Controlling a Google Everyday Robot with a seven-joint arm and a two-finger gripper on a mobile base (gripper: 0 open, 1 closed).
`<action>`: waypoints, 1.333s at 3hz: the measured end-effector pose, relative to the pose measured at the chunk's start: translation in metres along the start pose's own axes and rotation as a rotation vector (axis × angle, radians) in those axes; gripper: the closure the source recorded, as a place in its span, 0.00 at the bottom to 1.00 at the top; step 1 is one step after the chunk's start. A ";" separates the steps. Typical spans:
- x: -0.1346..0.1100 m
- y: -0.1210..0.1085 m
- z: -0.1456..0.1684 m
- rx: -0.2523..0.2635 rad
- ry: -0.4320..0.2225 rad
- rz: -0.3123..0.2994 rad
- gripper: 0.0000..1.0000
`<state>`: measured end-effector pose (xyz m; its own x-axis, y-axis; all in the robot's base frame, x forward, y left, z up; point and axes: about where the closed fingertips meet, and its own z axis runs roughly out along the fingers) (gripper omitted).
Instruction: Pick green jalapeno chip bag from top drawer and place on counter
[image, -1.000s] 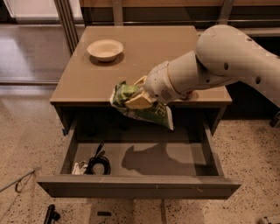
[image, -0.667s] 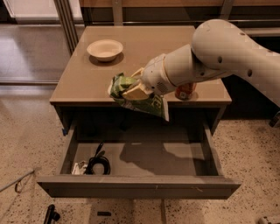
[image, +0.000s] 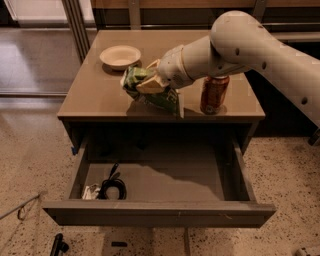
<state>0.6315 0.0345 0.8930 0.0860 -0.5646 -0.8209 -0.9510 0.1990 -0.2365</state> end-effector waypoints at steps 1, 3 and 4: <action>0.003 -0.029 0.014 0.007 -0.032 -0.001 1.00; 0.017 -0.045 0.036 -0.015 0.010 -0.003 0.81; 0.017 -0.045 0.036 -0.016 0.010 -0.003 0.50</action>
Offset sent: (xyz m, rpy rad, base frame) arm 0.0823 0.0092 -0.0455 -0.0714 0.0328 0.0119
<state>0.6864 0.0448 0.8708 0.0858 -0.5731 -0.8150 -0.9553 0.1850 -0.2307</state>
